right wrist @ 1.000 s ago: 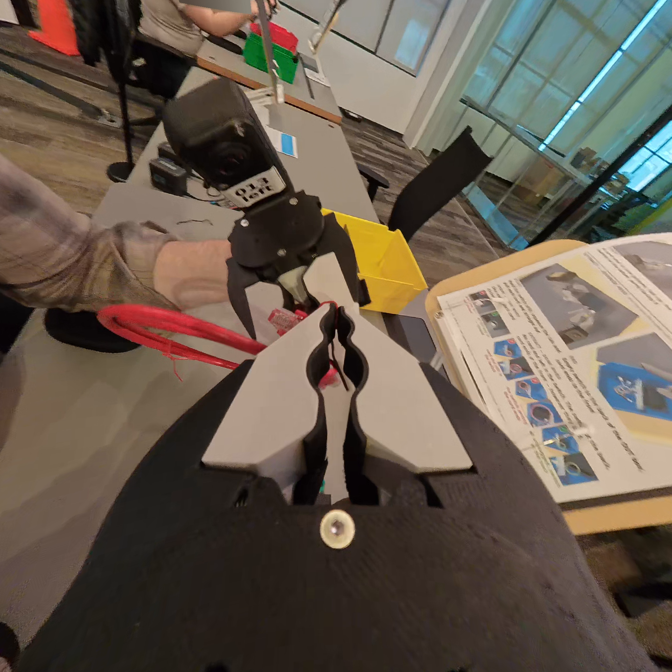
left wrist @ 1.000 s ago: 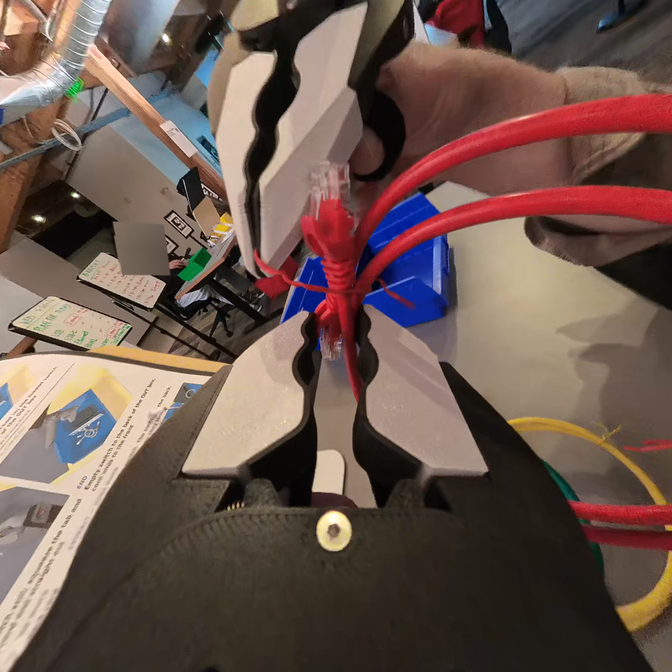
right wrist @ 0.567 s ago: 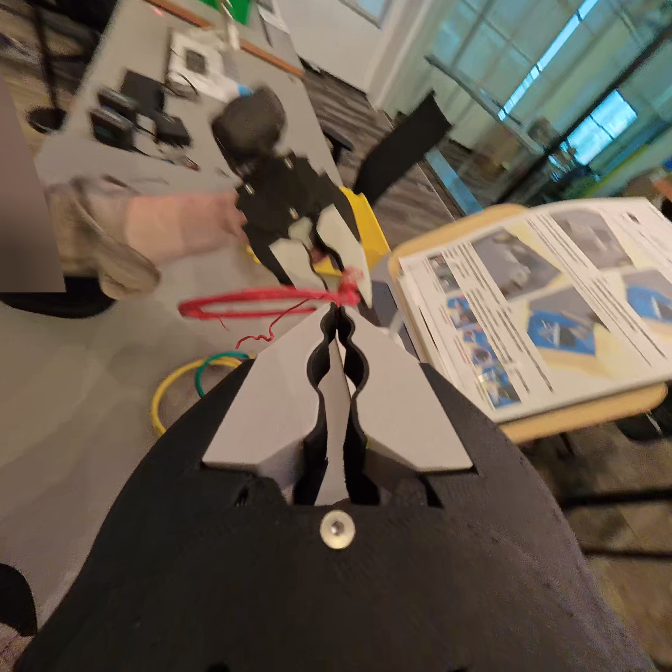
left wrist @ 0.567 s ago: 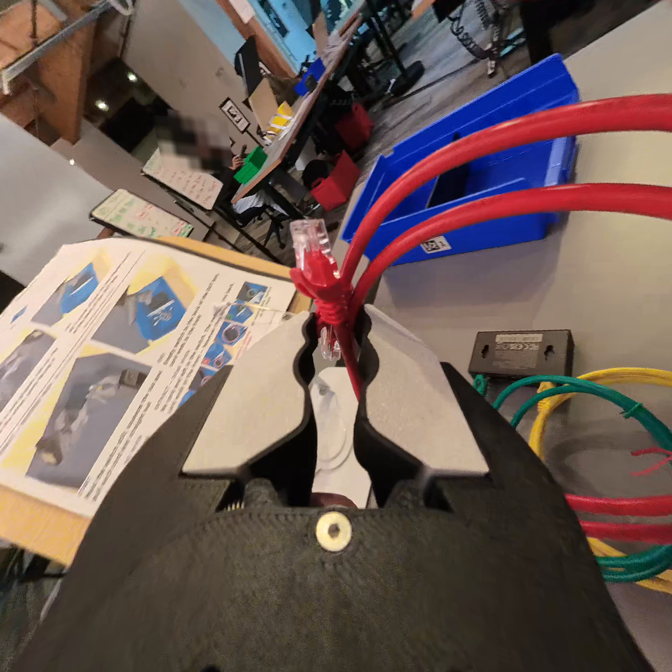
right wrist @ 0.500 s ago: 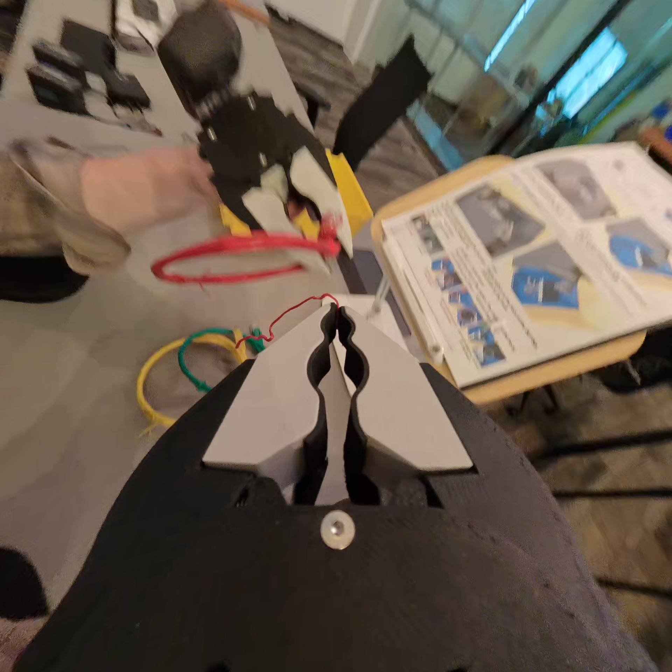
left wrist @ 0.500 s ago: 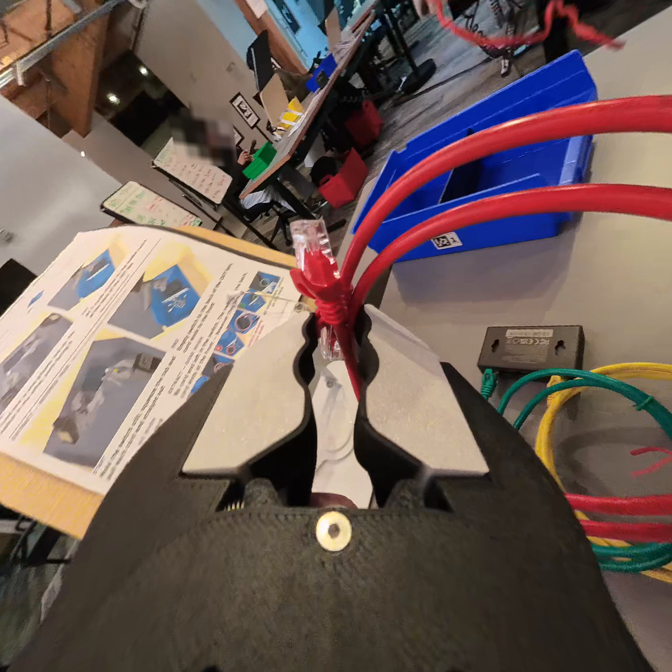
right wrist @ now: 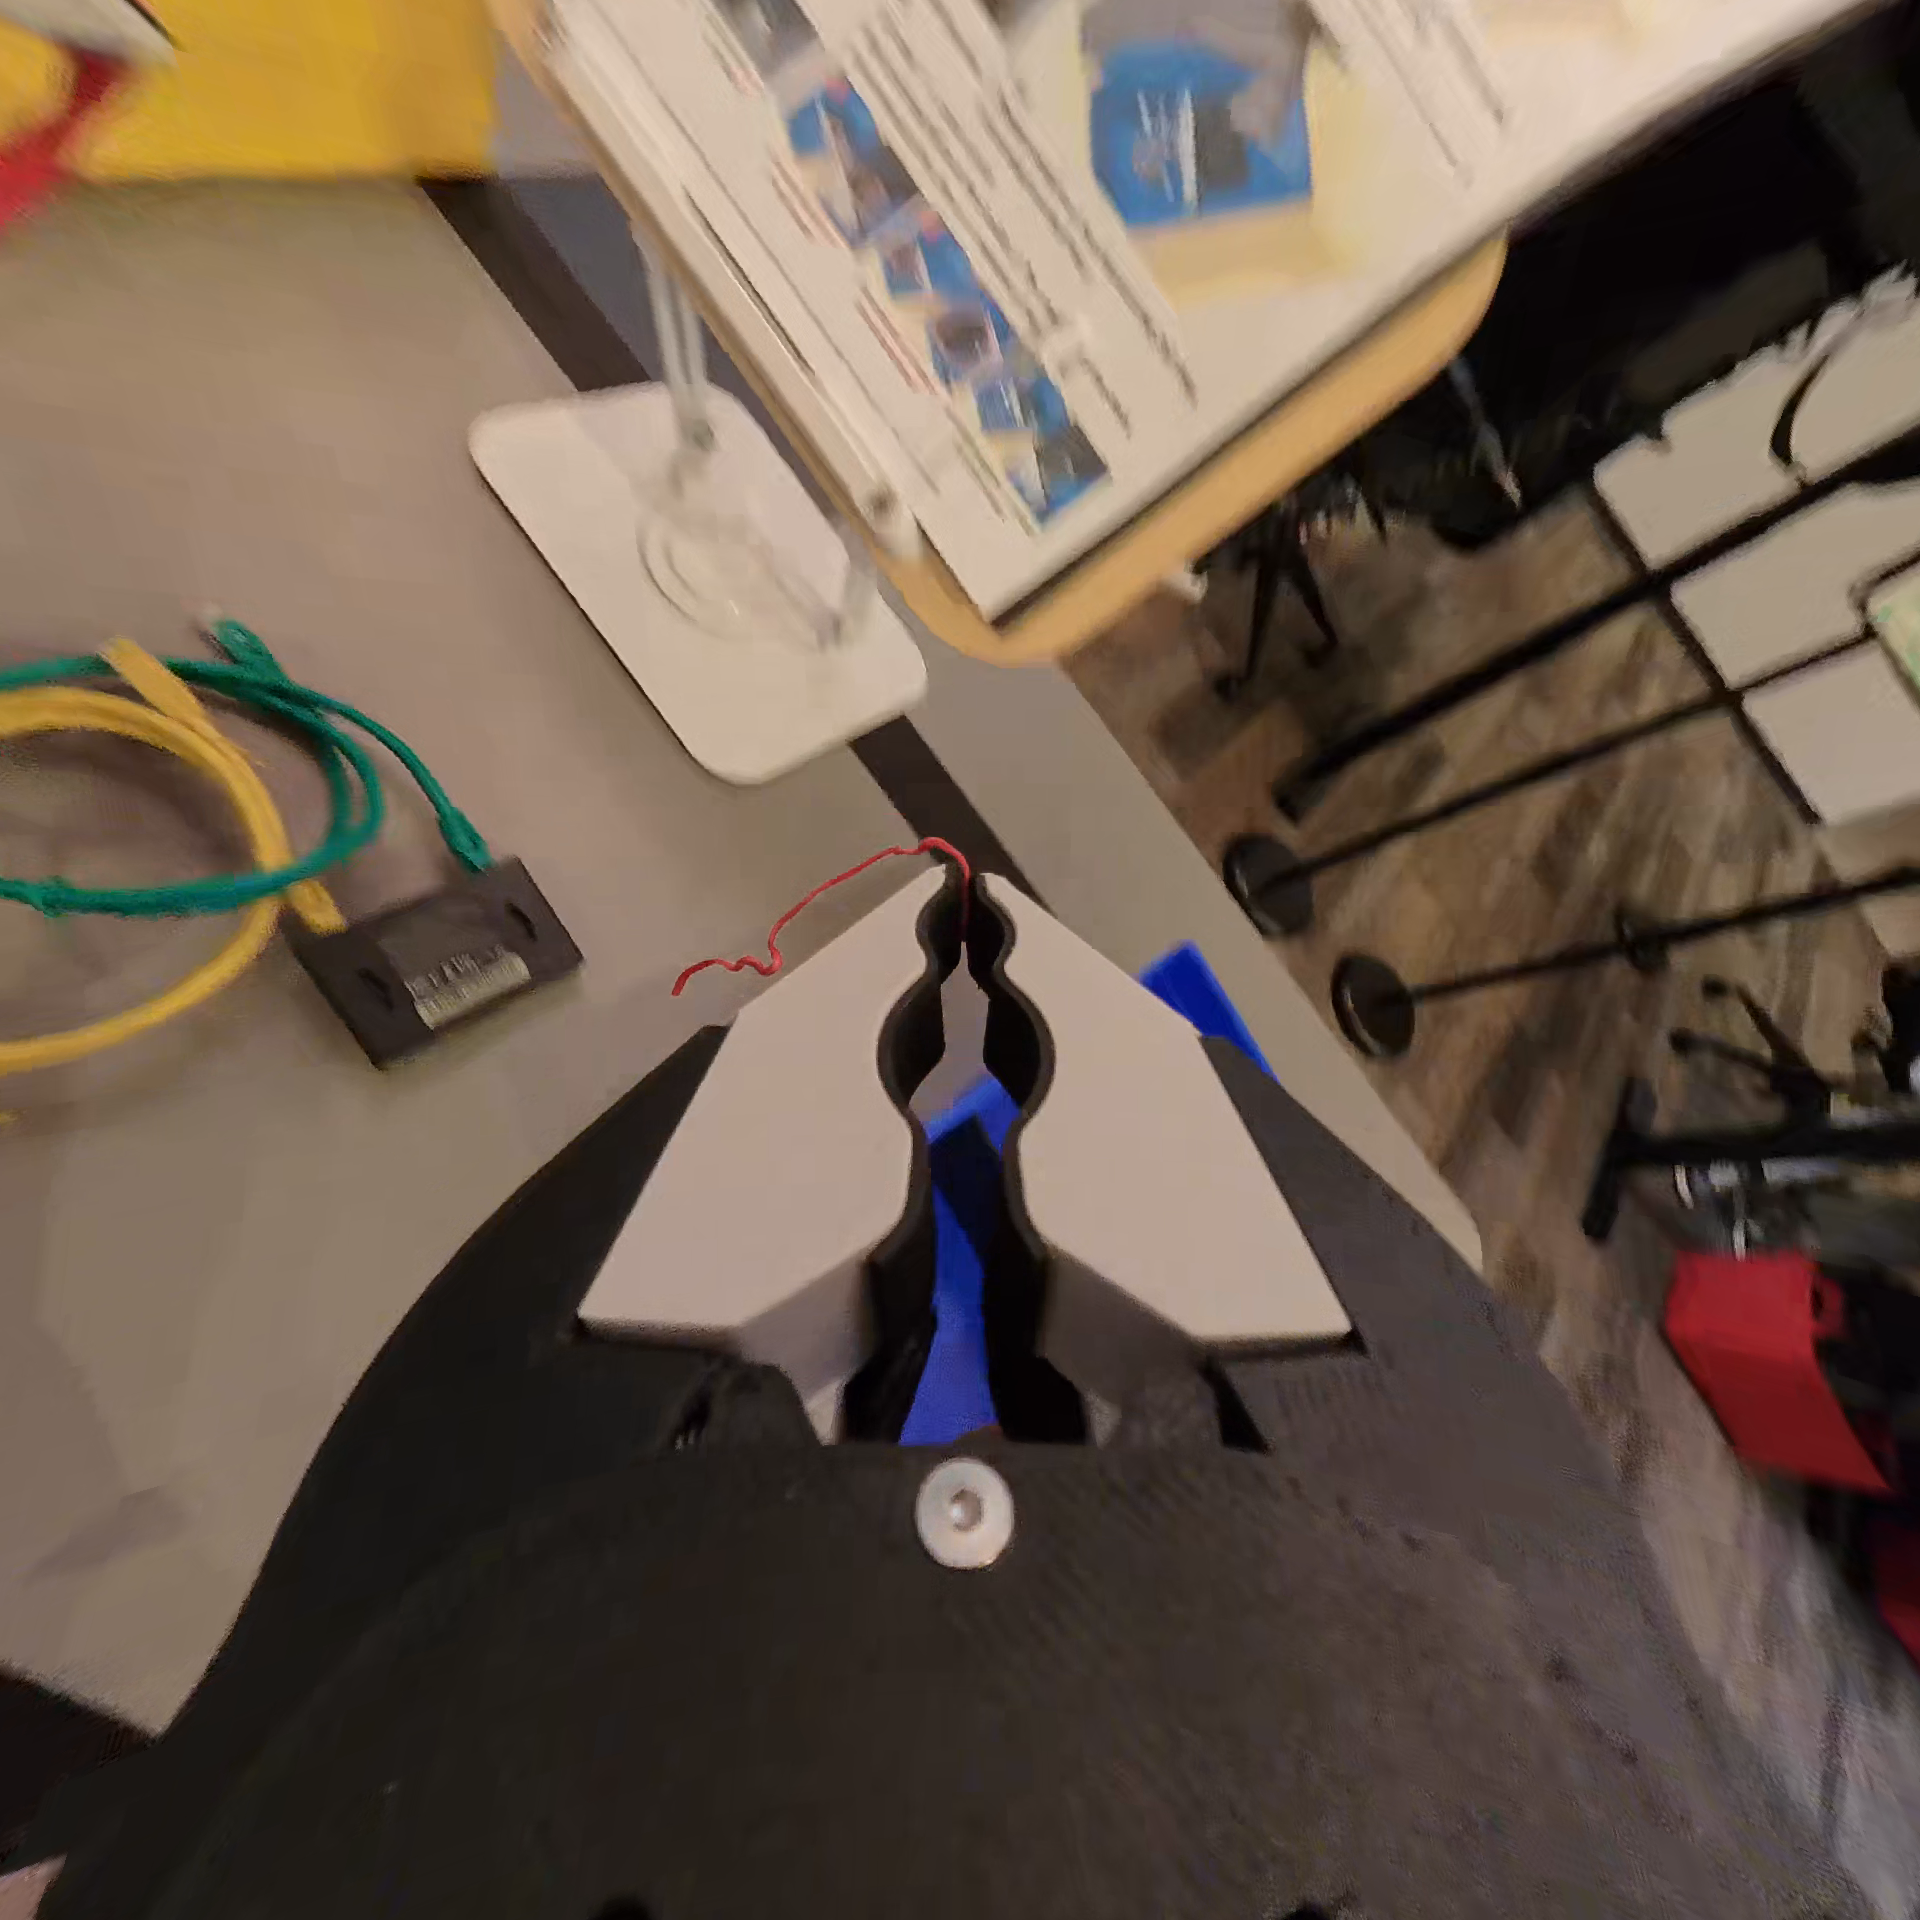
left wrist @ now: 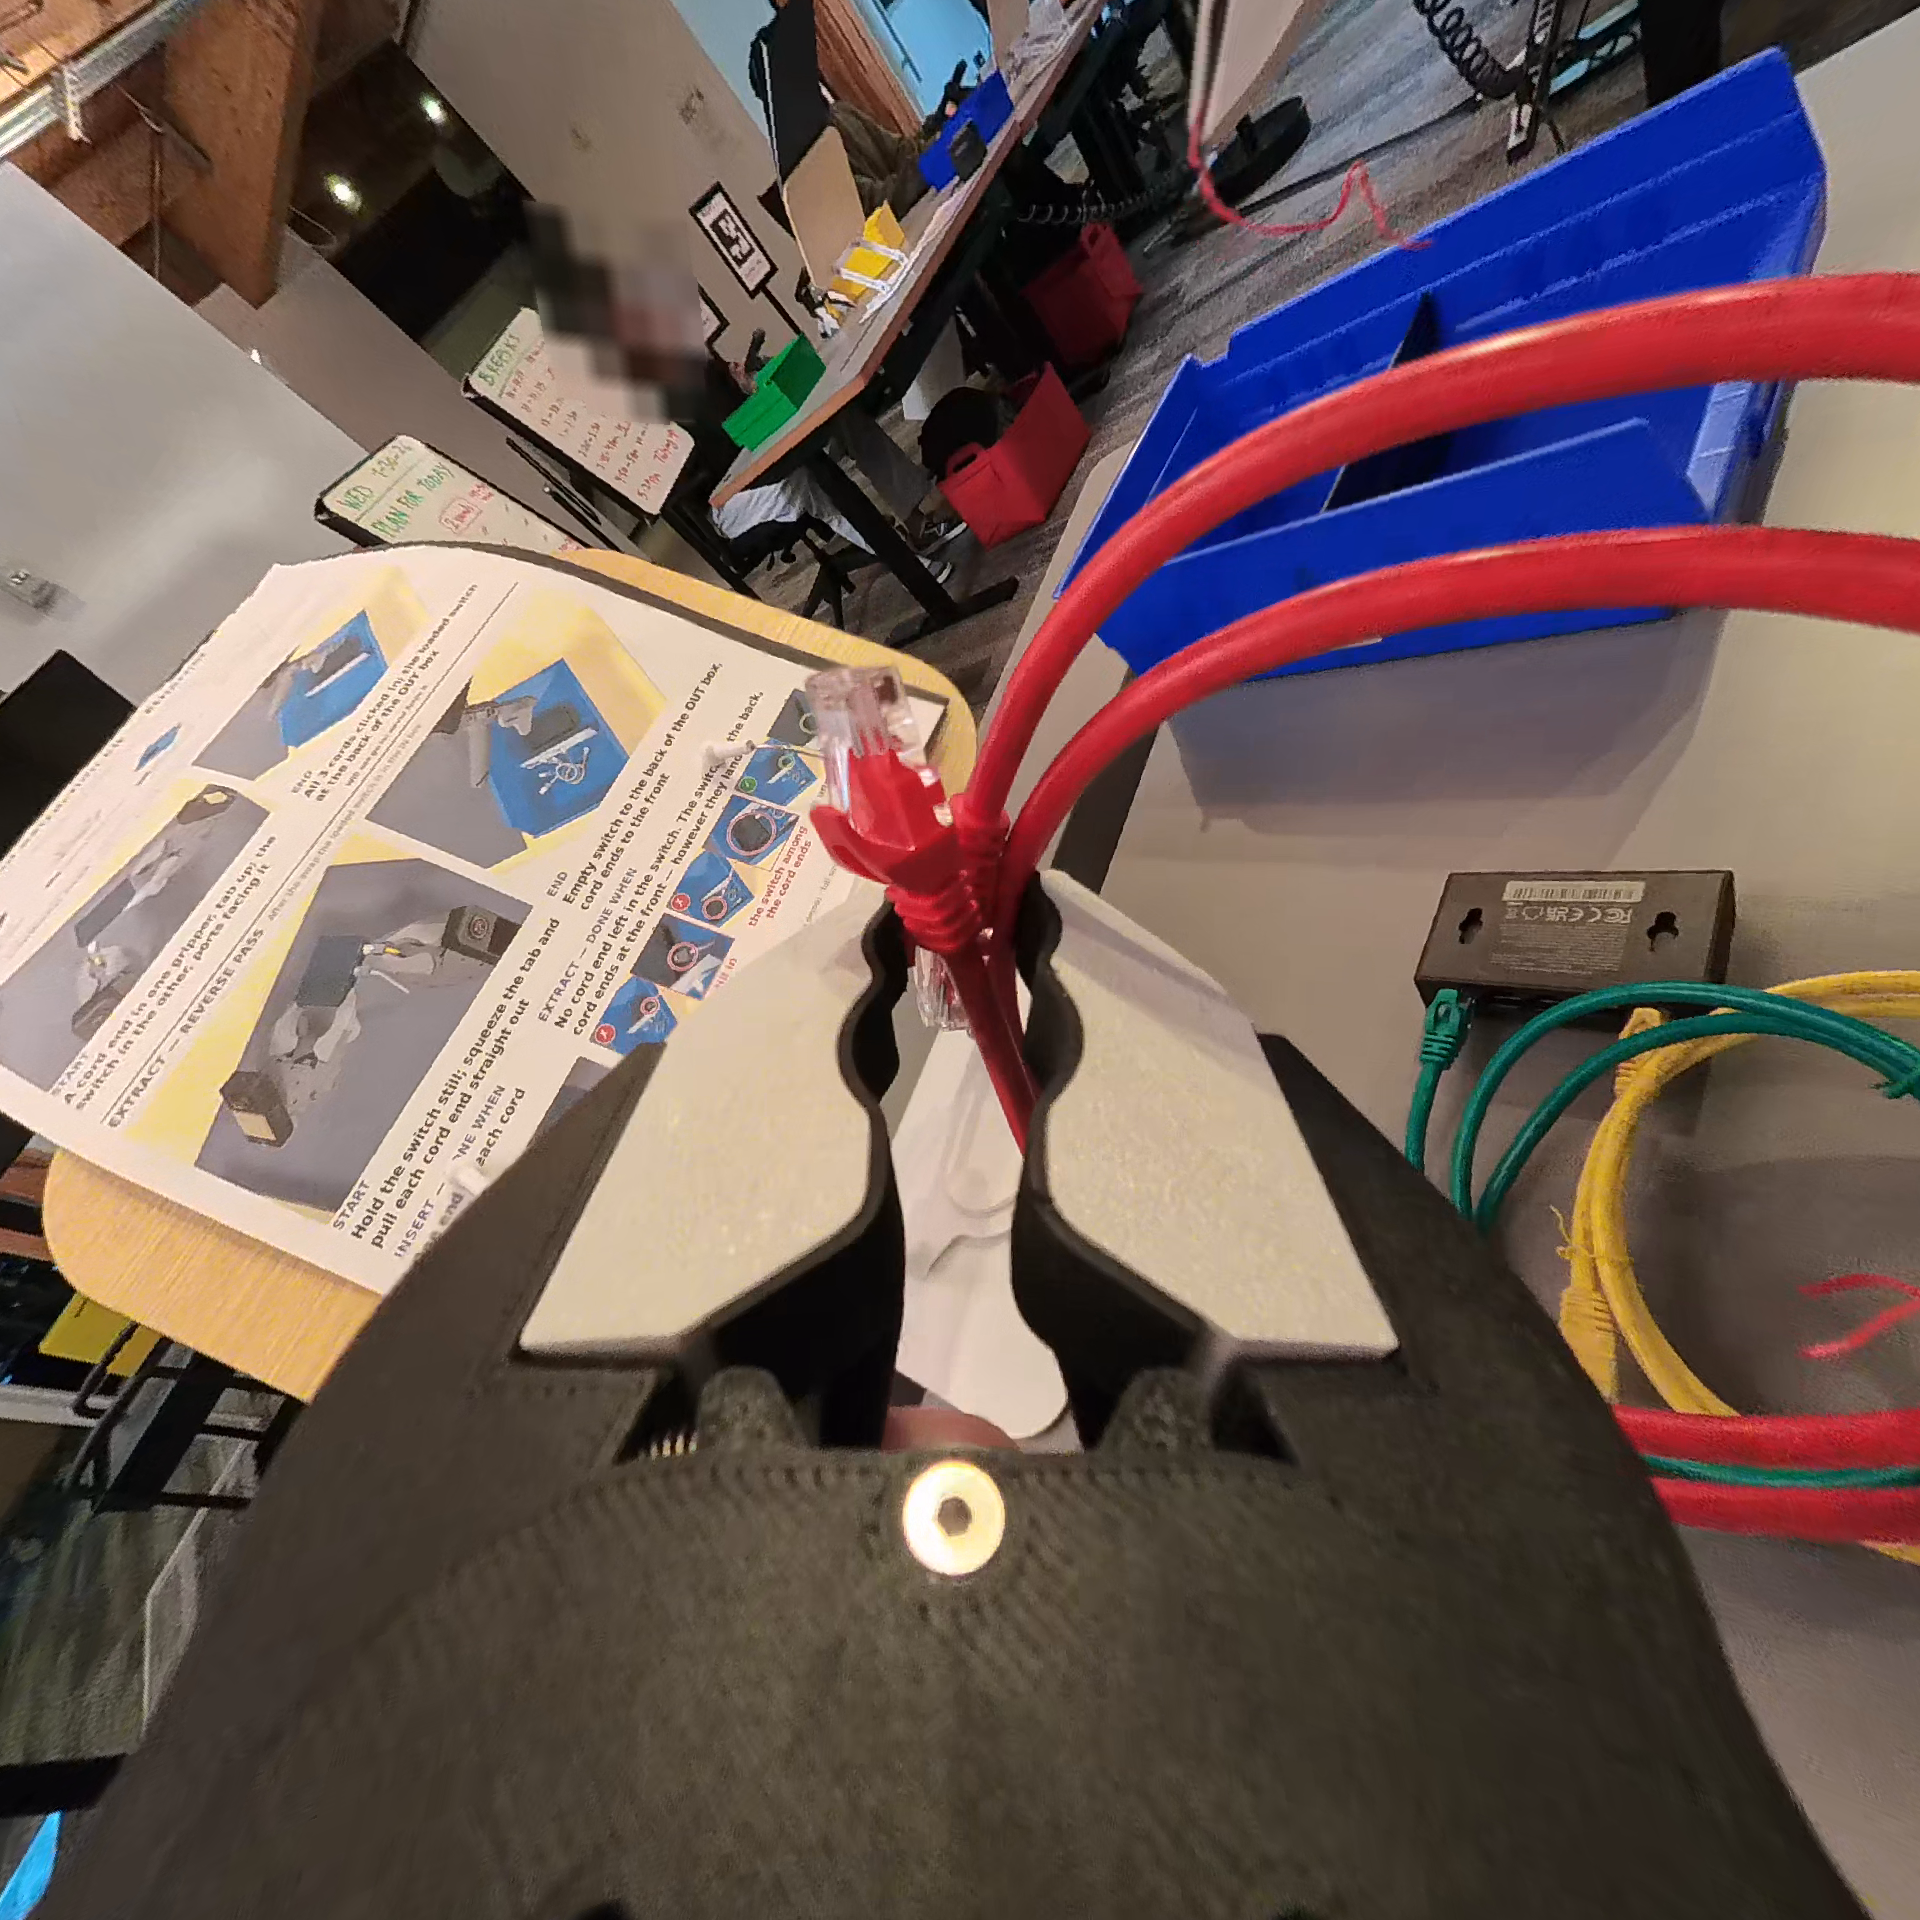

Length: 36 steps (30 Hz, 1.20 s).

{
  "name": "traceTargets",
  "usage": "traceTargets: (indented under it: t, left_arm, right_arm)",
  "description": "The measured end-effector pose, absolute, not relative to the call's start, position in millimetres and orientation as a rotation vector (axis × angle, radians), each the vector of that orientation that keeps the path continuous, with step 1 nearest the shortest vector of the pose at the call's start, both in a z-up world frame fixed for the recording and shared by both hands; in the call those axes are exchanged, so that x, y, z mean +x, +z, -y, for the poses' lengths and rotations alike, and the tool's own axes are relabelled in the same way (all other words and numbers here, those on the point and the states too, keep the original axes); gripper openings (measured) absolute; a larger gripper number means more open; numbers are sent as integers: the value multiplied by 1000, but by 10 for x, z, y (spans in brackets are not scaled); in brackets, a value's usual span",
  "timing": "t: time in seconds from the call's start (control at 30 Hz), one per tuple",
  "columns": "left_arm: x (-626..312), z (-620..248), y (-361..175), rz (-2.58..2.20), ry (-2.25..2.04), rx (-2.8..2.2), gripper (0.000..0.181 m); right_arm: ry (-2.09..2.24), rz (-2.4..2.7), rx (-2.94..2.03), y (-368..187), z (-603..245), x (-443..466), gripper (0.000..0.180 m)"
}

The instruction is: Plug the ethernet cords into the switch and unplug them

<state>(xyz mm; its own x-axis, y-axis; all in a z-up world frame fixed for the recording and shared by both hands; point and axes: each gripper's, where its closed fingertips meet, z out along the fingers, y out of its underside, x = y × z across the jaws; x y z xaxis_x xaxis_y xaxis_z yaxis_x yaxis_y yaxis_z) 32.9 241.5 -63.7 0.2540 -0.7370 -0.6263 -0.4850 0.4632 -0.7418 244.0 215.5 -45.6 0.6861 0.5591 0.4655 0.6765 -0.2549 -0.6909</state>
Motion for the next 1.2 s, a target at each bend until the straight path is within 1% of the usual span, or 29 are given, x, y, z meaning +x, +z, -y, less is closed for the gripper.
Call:
traceTargets:
  t: [0.17,0.27,0.4,0.53,0.57,0.63,0.67,0.8,0.83,0.87,0.9,0.97,1.03,1.07,1.1,1.2]
  left_arm:
    - [318,-2438,-691,-1408,-243,-1188,20]
    - [353,-2449,-758,-1429,-234,-1204,21]
    - [421,-2437,-850,-1465,-220,-1215,21]
    - [475,-2418,-895,-1483,-222,-1215,21]
    - [486,-2412,-904,-1489,-222,-1213,21]
    - [503,-2408,-922,-1497,-223,-1215,21]
    - [511,-2403,-932,-1502,-223,-1214,21]
    - [547,-2368,-948,-1522,-223,-1205,21]
    - [558,-2357,-954,-1529,-223,-1201,21]
    - [568,-2347,-962,-1535,-224,-1199,21]
    - [575,-2343,-973,-1540,-223,-1200,21]
    - [590,-2323,-989,-1554,-224,-1193,21]
    - [604,-2279,-995,-1574,-233,-1179,21]
    - [615,-2249,-993,-1585,-242,-1171,21]
    - [629,-2218,-994,-1597,-250,-1164,21]
    - [689,-2137,-1002,-1629,-242,-1144,21]
  right_arm:
    - [-290,759,-2162,-833,-2012,3298,0]
    - [-258,653,-2282,-1252,-1940,3674,0]
    - [-181,603,-2394,-1825,-1900,3848,0]
    - [-159,590,-2454,-2160,-1888,3918,0]
    - [-159,588,-2469,-2214,-1882,3932,7]
    - [-176,581,-2491,-2280,-1877,3974,17]
    - [-173,585,-2499,-2301,-1867,3977,18]
    - [-233,583,-2452,-2135,-1862,3990,20]
    - [-232,583,-2451,-2108,-1863,3978,23]
    - [-237,595,-2477,-2132,-1849,3982,34]
    - [-254,607,-2510,-2174,-1838,4007,40]
    - [-270,610,-2500,-2156,-1869,4006,39]
    - [-277,631,-2374,-1880,-1924,3832,33]
    - [-227,680,-2272,-1667,-1945,3609,27]
    - [-156,740,-2165,-1437,-1949,3329,25]
    - [230,934,-1889,-833,-1794,2234,31]
